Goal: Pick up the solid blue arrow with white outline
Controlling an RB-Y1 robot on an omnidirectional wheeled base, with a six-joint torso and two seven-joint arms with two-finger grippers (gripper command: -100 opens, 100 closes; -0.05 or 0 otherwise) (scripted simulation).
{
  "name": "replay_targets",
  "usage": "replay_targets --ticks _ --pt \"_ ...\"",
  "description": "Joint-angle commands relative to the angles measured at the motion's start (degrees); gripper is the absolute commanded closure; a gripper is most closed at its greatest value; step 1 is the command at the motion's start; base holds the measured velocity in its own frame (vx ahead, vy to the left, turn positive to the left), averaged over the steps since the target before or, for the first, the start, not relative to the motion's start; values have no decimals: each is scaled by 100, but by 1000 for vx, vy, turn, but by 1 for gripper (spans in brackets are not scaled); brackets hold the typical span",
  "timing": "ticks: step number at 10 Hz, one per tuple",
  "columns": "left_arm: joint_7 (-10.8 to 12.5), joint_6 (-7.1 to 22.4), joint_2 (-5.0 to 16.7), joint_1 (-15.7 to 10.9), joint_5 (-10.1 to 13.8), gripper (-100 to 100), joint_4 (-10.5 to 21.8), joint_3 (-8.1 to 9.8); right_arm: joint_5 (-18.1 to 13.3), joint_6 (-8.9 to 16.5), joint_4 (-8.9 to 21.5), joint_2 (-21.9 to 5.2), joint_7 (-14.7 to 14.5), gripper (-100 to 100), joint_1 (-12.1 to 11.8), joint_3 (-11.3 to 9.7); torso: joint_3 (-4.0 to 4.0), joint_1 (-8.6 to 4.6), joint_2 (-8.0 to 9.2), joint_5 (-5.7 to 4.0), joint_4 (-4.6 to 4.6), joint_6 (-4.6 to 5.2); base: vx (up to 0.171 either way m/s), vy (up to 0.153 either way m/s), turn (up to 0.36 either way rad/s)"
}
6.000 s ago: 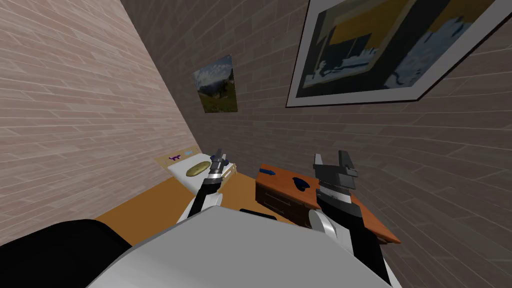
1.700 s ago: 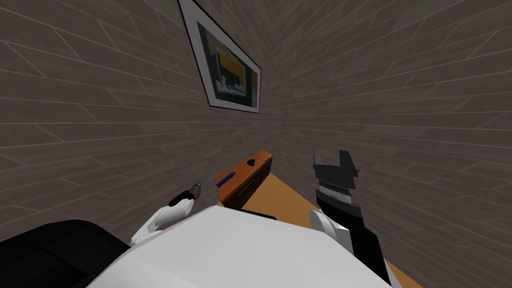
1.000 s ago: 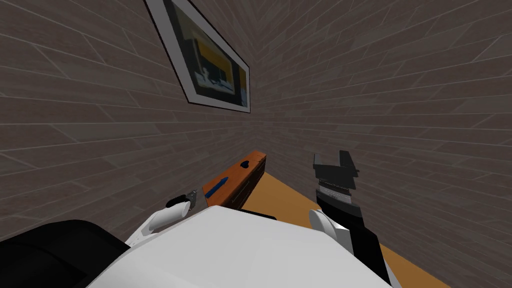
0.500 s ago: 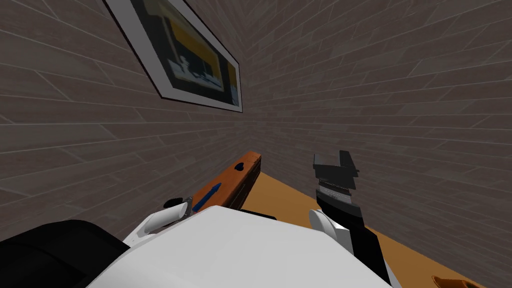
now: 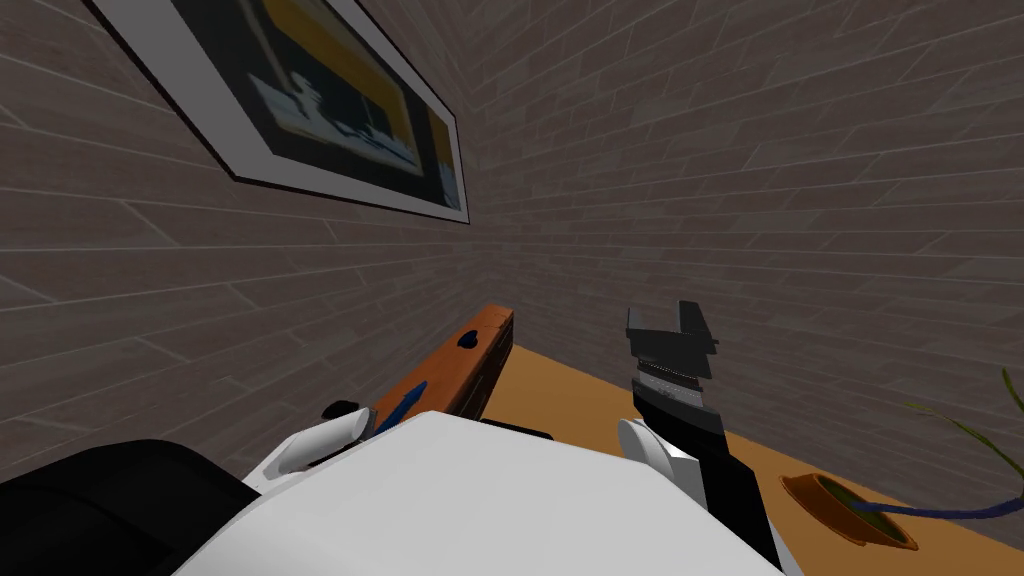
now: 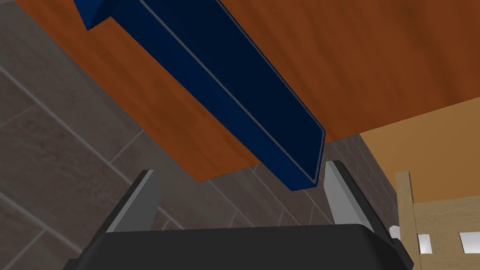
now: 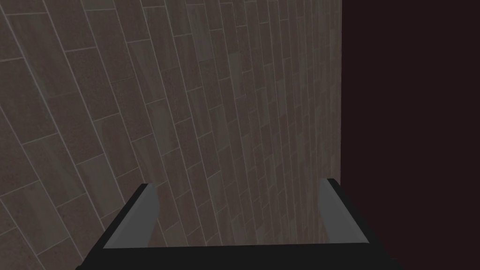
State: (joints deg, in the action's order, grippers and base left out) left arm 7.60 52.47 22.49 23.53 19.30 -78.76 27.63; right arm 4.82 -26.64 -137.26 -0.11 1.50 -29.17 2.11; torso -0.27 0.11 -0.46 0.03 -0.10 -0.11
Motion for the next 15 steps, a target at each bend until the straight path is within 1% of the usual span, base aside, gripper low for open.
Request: replay_targets --ticks 1,2,4,5,7,9,10,11,12,13,15 --pt "3 286 67 -14 75 -100 167 21 0 0 0 0 0 0 0 0 0 0 0 0 0 0 80 31 -349" --pt "3 399 67 -14 75 -100 167 21 0 0 0 0 0 0 0 0 -4 1 -7 1 -2 0 62 27 -177" --pt "11 748 125 -14 149 -100 302 31 0 0 0 0 0 0 -1 0 -1 -5 -2 -1 -1 -4 62 26 -272" --pt "11 806 125 -14 149 -100 302 31 0 0 0 0 0 0 0 0 -3 -2 -6 0 -1 1 45 40 -121" --pt "13 1096 152 -11 205 -100 399 23 0 0 0 0 0 0 -1 0 2 -2 4 0 0 -5 42 35 -181" --pt "9 1293 140 -6 249 -100 466 -5 0 0 0 0 0 0 -1 1 1 0 3 1 0 -6 40 42 -154" --pt "20 1228 137 4 229 -100 418 4 0 0 0 0 0 0 -1 1 2 -3 4 0 0 -7 17 16 -22" --pt "17 1251 138 3 233 0 422 3 0 0 0 0 0 0 -1 1 5 -11 10 -2 1 -9 0 0 0" --pt "8 1045 79 -72 179 -100 628 -55 0 0 0 0 0 0 -1 1 8 -16 16 -3 2 -9 -1 27 20" --pt "5 994 65 -91 165 -100 679 -70 0 0 0 0 0 0 -1 1 10 -10 19 -1 2 -9 -4 37 14" --pt "-4 790 6 -166 111 -100 885 -128 0 0 0 0 0 0 -1 1 12 -4 22 0 3 -9 -8 35 8"
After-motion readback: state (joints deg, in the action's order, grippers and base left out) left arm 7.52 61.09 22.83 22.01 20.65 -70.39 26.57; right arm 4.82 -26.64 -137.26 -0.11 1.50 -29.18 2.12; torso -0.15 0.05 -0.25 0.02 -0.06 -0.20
